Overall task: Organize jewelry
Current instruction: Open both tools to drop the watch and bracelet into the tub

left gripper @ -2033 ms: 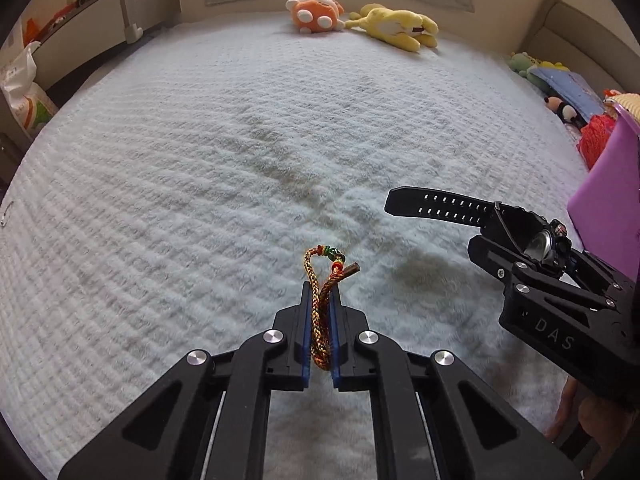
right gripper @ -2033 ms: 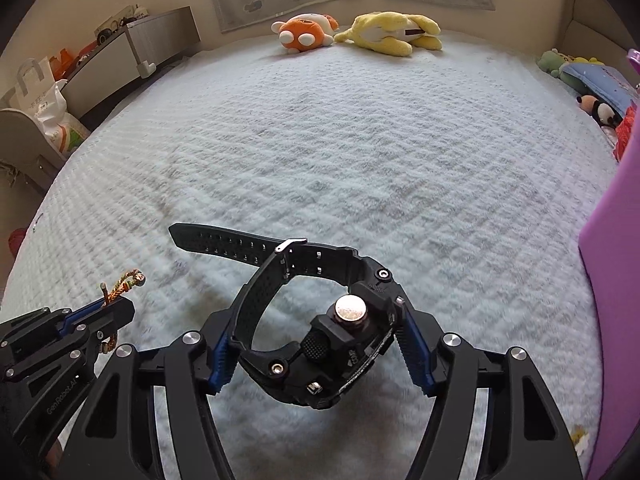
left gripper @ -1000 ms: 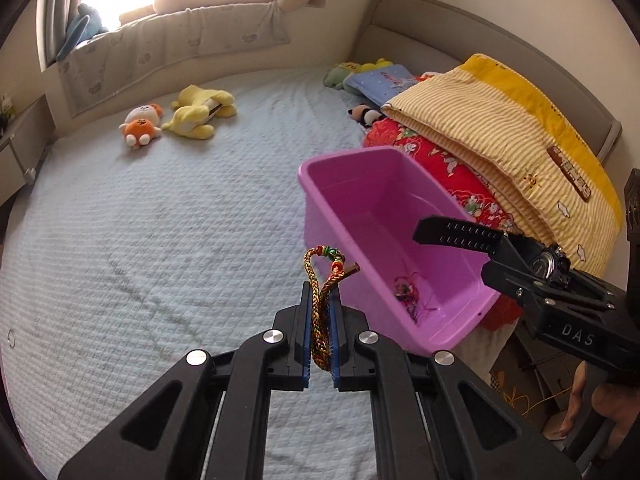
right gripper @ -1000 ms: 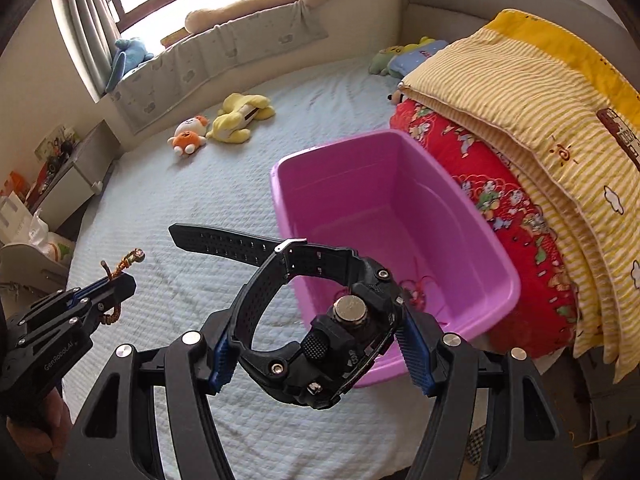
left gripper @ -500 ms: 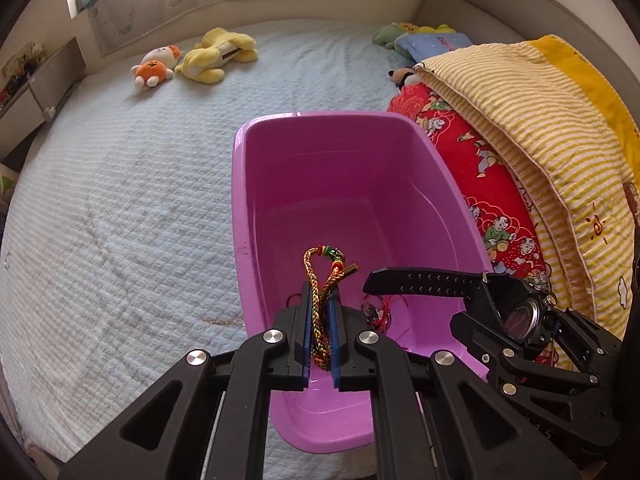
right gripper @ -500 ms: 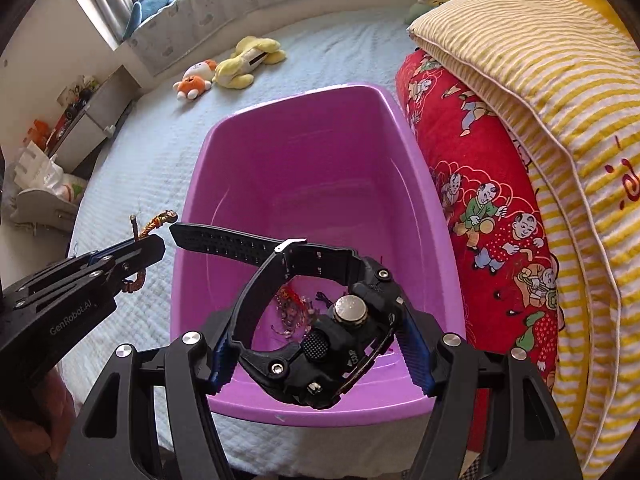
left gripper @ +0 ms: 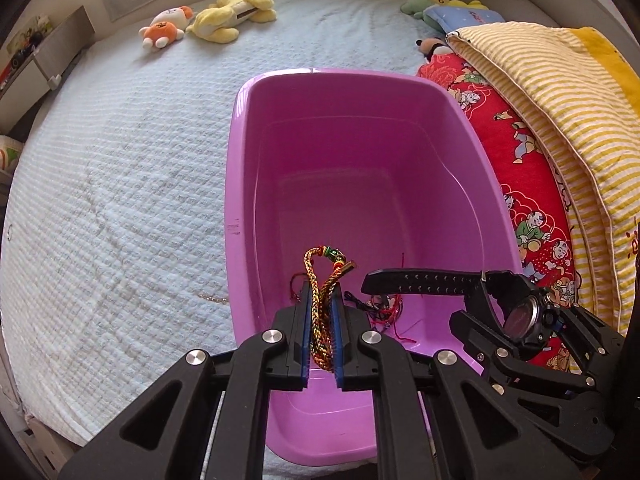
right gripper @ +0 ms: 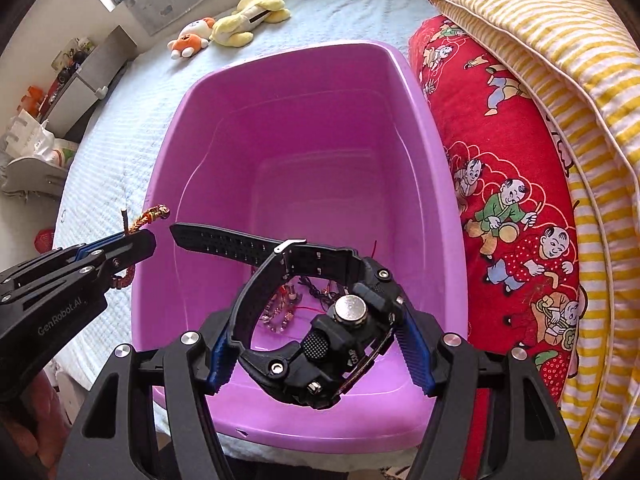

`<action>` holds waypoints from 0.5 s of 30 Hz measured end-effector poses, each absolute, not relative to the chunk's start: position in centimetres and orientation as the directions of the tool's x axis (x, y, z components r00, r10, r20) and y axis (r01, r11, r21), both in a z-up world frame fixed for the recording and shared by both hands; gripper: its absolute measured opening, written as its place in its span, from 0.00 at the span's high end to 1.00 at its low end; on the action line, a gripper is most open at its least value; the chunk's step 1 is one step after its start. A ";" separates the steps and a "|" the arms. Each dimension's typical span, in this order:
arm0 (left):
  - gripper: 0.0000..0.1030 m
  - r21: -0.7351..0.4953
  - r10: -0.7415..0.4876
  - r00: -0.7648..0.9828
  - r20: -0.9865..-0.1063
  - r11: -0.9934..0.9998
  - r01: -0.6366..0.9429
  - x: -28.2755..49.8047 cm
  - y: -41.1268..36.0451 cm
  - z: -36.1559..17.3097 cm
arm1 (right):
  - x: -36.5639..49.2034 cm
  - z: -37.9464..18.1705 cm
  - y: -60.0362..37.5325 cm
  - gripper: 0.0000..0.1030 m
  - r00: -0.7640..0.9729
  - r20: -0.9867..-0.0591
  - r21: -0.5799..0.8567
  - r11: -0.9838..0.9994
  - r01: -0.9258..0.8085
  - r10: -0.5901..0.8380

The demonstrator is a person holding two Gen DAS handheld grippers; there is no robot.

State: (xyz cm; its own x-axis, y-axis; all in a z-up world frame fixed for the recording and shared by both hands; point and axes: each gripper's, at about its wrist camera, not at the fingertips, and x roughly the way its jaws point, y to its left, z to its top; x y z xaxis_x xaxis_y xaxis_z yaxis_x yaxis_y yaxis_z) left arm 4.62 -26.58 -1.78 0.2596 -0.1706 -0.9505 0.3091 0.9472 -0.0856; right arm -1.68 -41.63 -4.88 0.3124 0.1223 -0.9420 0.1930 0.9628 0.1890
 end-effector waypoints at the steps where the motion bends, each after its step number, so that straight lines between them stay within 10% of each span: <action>1: 0.81 -0.085 -0.170 0.257 -0.951 0.947 0.310 4.6 -26.6 -1.8 | -1.6 -4.9 -41.7 0.36 0.301 -0.946 0.186 0.963 0.197 0.121; 5: 0.26 -0.096 -0.184 0.286 -0.940 0.950 0.297 4.6 -26.2 -1.1 | -1.1 -4.9 -42.0 0.36 0.271 -0.959 0.148 0.967 0.205 0.089; 15: 0.19 -0.083 -0.161 0.261 -0.952 0.954 0.286 4.9 -25.4 -0.1 | -1.3 -2.8 -41.8 0.34 0.274 -0.958 0.141 0.967 0.213 0.080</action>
State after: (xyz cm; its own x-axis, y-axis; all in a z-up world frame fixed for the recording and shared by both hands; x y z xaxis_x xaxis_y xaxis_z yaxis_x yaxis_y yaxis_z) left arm 4.85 -25.41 -0.10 0.2613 -0.1610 -0.9517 0.2865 0.9545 -0.0828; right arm -1.33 -41.76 -2.76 0.2741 0.0796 -0.9584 0.2133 0.9667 0.1413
